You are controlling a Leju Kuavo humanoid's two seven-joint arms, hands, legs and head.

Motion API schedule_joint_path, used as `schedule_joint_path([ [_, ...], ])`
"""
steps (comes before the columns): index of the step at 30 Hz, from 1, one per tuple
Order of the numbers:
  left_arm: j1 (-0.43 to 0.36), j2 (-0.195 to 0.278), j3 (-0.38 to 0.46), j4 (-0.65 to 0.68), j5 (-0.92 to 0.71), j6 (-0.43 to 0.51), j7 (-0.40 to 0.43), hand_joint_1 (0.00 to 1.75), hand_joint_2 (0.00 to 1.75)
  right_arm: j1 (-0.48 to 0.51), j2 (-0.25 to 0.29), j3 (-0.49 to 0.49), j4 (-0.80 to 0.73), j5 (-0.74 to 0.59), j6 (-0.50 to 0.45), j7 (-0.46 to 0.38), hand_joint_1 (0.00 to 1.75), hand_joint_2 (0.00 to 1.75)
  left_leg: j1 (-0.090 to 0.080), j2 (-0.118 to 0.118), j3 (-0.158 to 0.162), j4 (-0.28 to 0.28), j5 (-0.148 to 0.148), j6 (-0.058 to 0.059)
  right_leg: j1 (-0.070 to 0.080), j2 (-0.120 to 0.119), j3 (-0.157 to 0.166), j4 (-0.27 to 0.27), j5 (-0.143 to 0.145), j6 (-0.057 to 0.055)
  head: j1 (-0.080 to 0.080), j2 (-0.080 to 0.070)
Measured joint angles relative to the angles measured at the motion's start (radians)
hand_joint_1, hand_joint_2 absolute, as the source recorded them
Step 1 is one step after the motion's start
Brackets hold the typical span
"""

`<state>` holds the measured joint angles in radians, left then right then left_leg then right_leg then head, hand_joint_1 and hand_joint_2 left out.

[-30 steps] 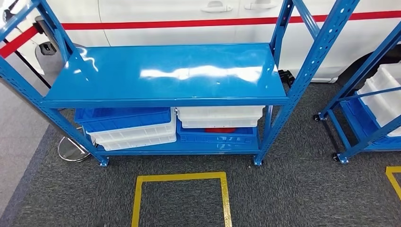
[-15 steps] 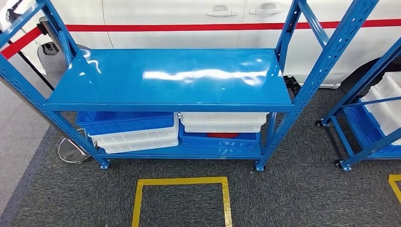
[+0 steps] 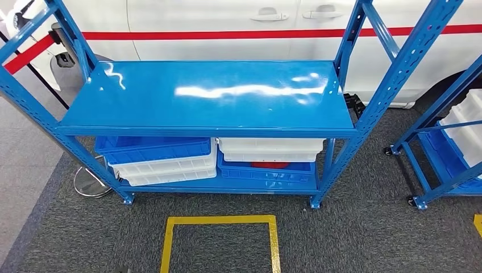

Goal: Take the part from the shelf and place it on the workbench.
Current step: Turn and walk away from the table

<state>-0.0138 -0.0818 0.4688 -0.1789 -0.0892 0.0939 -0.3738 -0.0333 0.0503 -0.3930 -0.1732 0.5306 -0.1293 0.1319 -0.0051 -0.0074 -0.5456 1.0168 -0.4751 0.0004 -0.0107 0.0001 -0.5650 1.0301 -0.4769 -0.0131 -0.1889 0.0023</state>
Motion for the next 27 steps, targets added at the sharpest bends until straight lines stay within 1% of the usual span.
schedule_joint_path([
  [1, 0.0, 0.0, 0.0, 0.0, 0.0, 0.0, 0.0, 0.0, 0.0, 0.0, 0.0, 0.0, 0.0, 0.0, 0.0, 0.0, 0.0, 0.0, 0.001, 0.0, -0.004, 0.014, -0.01, -0.006, -0.002, -0.001, 0.002, -0.003, 0.001, -0.006, 0.0, 0.0],
  [2, -0.001, 0.0, 0.0, 0.0, 0.0, 0.0, 0.0, 0.0, 0.0, 0.0, 0.0, -0.001, 0.0, 0.0, 0.0, 0.001, 0.0, 0.0, 0.003, 0.001, -0.018, 0.048, -0.031, -0.013, -0.004, -0.003, 0.004, -0.006, 0.001, -0.011, 0.0, 0.0],
  [3, 0.0, 0.0, 0.0, 0.0, 0.0, 0.0, 0.0, 0.0, 0.0, 0.0, 0.0, -0.001, 0.0, 0.0, 0.0, 0.001, 0.0, 0.0, 0.006, 0.001, -0.042, 0.102, -0.061, -0.019, -0.005, -0.005, 0.005, -0.007, 0.001, -0.015, 0.0, 0.0],
  [4, 0.0, 0.0, 0.0, 0.0, 0.0, -0.001, 0.0, 0.0, 0.0, 0.001, 0.0, -0.001, 0.0, 0.0, 0.001, 0.001, 0.0, 0.0, 0.009, 0.002, -0.075, 0.171, -0.095, -0.024, -0.004, -0.006, 0.006, -0.007, 0.0, -0.018, 0.0, 0.0],
  [5, 0.001, -0.001, 0.0, 0.0, 0.0, -0.002, 0.0, 0.0, 0.0, 0.001, 0.0, -0.001, 0.0, 0.0, 0.001, 0.001, 0.0, 0.0, 0.011, 0.002, -0.109, 0.237, -0.121, -0.028, -0.003, -0.006, 0.006, -0.007, -0.002, -0.02, 0.0, 0.0],
  [6, 0.002, -0.001, 0.0, 0.0, -0.001, -0.003, 0.0, 0.0, 0.0, 0.002, 0.0, -0.002, 0.0, 0.0, 0.003, 0.001, 0.0, 0.0, 0.013, 0.002, -0.132, 0.28, -0.13, -0.03, -0.003, -0.007, 0.008, -0.007, -0.003, -0.02, 0.0, 0.0],
  [7, 0.003, 0.0, 0.0, 0.0, -0.001, -0.005, 0.0, 0.0, 0.0, 0.002, 0.0, -0.002, 0.0, 0.001, 0.004, 0.001, 0.0, 0.0, 0.013, 0.002, -0.138, 0.284, -0.117, -0.03, -0.002, -0.009, 0.01, -0.007, -0.006, -0.02, 0.0, 0.0],
  [8, 0.004, 0.0, 0.0, 0.0, -0.001, -0.007, 0.0, 0.0, 0.0, 0.002, 0.0, -0.002, 0.0, 0.004, 0.006, 0.001, 0.0, 0.0, 0.013, 0.004, -0.124, 0.249, -0.086, -0.028, -0.002, -0.011, 0.015, -0.007, -0.008, -0.019, 0.0, 0.0],
  [9, 0.003, 0.0, -0.001, 0.0, -0.002, -0.009, 0.0, 0.0, 0.0, 0.002, 0.0, -0.002, 0.0, 0.009, 0.01, 0.0, 0.0, 0.0, 0.012, 0.012, -0.094, 0.181, -0.044, -0.023, -0.002, -0.016, 0.022, -0.007, -0.012, -0.018, 0.0, 0.0],
  [10, 0.002, 0.0, -0.001, 0.0, -0.002, -0.011, 0.0, 0.0, 0.0, 0.004, 0.0, -0.002, 0.0, 0.016, 0.014, 0.0, 0.0, 0.0, 0.009, 0.031, -0.061, 0.11, -0.012, -0.016, -0.001, -0.021, 0.028, -0.007, -0.016, -0.016, 0.0, 0.0],
  [11, 0.0, 0.0, -0.001, 0.0, -0.003, -0.012, 0.0, 0.0, 0.0, 0.006, 0.0, -0.001, 0.0, 0.022, 0.018, -0.001, 0.0, 0.0, 0.003, 0.05, -0.035, 0.051, 0.009, -0.007, 0.001, -0.026, 0.033, -0.007, -0.021, -0.012, 0.0, 0.0],
  [12, -0.002, 0.0, -0.002, 0.0, -0.003, -0.014, 0.0, 0.0, 0.0, 0.007, 0.0, -0.001, 0.0, 0.028, 0.022, -0.001, 0.0, 0.0, -0.003, 0.064, -0.02, 0.015, 0.018, 0.001, 0.002, -0.033, 0.037, -0.007, -0.025, -0.007, 0.0, 0.0],
  [13, -0.004, 0.001, -0.002, 0.0, -0.004, -0.016, 0.0, 0.0, 0.0, 0.008, 0.0, 0.0, 0.001, 0.032, 0.026, -0.001, 0.0, 0.0, -0.009, 0.07, -0.018, 0.003, 0.014, 0.008, 0.003, -0.041, 0.04, -0.008, -0.028, -0.001, 0.0, 0.0],
  [14, -0.005, 0.001, -0.003, 0.0, -0.005, -0.018, 0.0, 0.0, 0.0, 0.007, 0.0, 0.0, 0.001, 0.033, 0.03, -0.001, 0.0, 0.0, -0.011, 0.062, -0.019, -0.002, 0.014, 0.014, 0.005, -0.051, 0.044, -0.01, -0.03, 0.005, 0.0, 0.0],
  [15, -0.004, 0.002, -0.004, 0.0, -0.008, -0.02, 0.0, 0.0, 0.0, 0.006, 0.0, 0.0, 0.0, 0.035, 0.033, 0.0, 0.0, 0.0, -0.007, 0.051, -0.015, -0.007, 0.016, 0.019, 0.004, -0.057, 0.048, -0.011, -0.034, 0.011, 0.0, 0.0],
  [16, -0.002, 0.003, -0.005, 0.0, -0.011, -0.022, 0.0, 0.0, 0.0, 0.005, -0.001, 0.0, 0.0, 0.036, 0.036, 0.0, 0.0, 0.0, -0.003, 0.041, -0.009, -0.013, 0.019, 0.024, 0.005, -0.053, 0.05, -0.004, -0.042, 0.016, 0.0, 0.0],
  [17, -0.001, 0.003, -0.006, 0.0, -0.015, -0.023, 0.0, 0.0, 0.0, 0.004, -0.002, 0.0, -0.001, 0.036, 0.037, 0.0, 0.0, 0.0, 0.001, 0.034, -0.004, -0.02, 0.023, 0.03, 0.004, -0.042, 0.046, 0.015, -0.056, 0.02, 0.0, 0.0],
  [18, -0.002, 0.003, -0.006, 0.0, -0.017, -0.024, 0.0, 0.0, 0.0, 0.005, -0.002, 0.0, -0.001, 0.037, 0.039, 0.0, 0.0, 0.0, 0.005, 0.025, 0.001, -0.024, 0.025, 0.034, 0.003, -0.028, 0.026, 0.06, -0.082, 0.023, 0.001, 0.0],
  [19, -0.003, 0.003, -0.006, 0.0, -0.018, -0.024, 0.0, 0.0, 0.0, 0.005, -0.003, 0.0, -0.001, 0.039, 0.041, 0.0, 0.0, 0.0, 0.004, 0.016, 0.002, -0.025, 0.025, 0.037, 0.002, -0.014, -0.006, 0.121, -0.113, 0.025, 0.001, 0.0],
  [20, -0.003, 0.003, -0.006, 0.0, -0.018, -0.024, 0.0, 0.0, 0.0, 0.006, -0.003, 0.0, -0.001, 0.04, 0.042, 0.0, 0.0, 0.0, 0.004, 0.007, 0.002, -0.024, 0.025, 0.039, 0.0, -0.008, -0.044, 0.19, -0.142, 0.026, 0.001, 0.0],
  [21, -0.004, 0.003, -0.006, 0.0, -0.018, -0.024, 0.0, 0.0, 0.0, 0.006, -0.003, 0.001, -0.001, 0.041, 0.043, 0.0, 0.0, 0.0, 0.004, -0.004, 0.002, -0.023, 0.024, 0.039, -0.002, -0.005, -0.081, 0.251, -0.16, 0.028, 0.001, 0.0],
  [22, -0.003, 0.003, -0.006, 0.0, -0.018, -0.023, 0.0, 0.0, 0.0, 0.006, -0.003, 0.001, -0.001, 0.042, 0.043, 0.0, 0.0, 0.0, 0.004, -0.015, 0.004, -0.022, 0.022, 0.039, -0.002, -0.004, -0.102, 0.276, -0.155, 0.029, 0.001, 0.0],
  [23, -0.003, 0.003, -0.006, 0.0, -0.018, -0.023, 0.001, 0.0, 0.0, 0.007, -0.004, 0.001, -0.001, 0.041, 0.042, 0.0, 0.0, 0.0, 0.004, -0.026, 0.006, -0.02, 0.019, 0.037, -0.003, -0.004, -0.108, 0.27, -0.134, 0.03, 0.001, 0.0],
  [24, -0.003, 0.003, -0.006, 0.0, -0.017, -0.021, 0.001, 0.0, 0.0, 0.007, -0.004, 0.001, -0.001, 0.039, 0.039, -0.001, 0.0, 0.0, 0.005, -0.036, 0.009, -0.018, 0.016, 0.035, -0.004, -0.001, -0.092, 0.22, -0.091, 0.03, 0.001, 0.0],
  [25, -0.002, 0.002, -0.006, 0.0, -0.017, -0.019, 0.002, 0.0, 0.0, 0.009, -0.005, 0.0, -0.001, 0.034, 0.033, -0.003, 0.0, 0.0, 0.006, -0.045, 0.011, -0.014, 0.011, 0.031, -0.006, 0.007, -0.065, 0.148, -0.046, 0.029, 0.001, 0.0],
  [26, -0.002, 0.002, -0.006, 0.0, -0.016, -0.017, 0.003, 0.0, 0.0, 0.009, -0.005, 0.0, -0.001, 0.027, 0.027, -0.005, 0.0, 0.0, 0.005, -0.053, 0.011, -0.008, 0.005, 0.026, -0.006, 0.017, -0.04, 0.083, -0.015, 0.027, 0.001, 0.0],
  [27, -0.002, 0.002, -0.006, 0.0, -0.016, -0.014, 0.003, 0.0, 0.0, 0.009, -0.005, -0.002, -0.001, 0.018, 0.02, -0.007, 0.0, 0.0, 0.004, -0.058, 0.009, -0.003, -0.001, 0.021, -0.006, 0.027, -0.021, 0.033, 0.006, 0.023, 0.001, 0.0],
])
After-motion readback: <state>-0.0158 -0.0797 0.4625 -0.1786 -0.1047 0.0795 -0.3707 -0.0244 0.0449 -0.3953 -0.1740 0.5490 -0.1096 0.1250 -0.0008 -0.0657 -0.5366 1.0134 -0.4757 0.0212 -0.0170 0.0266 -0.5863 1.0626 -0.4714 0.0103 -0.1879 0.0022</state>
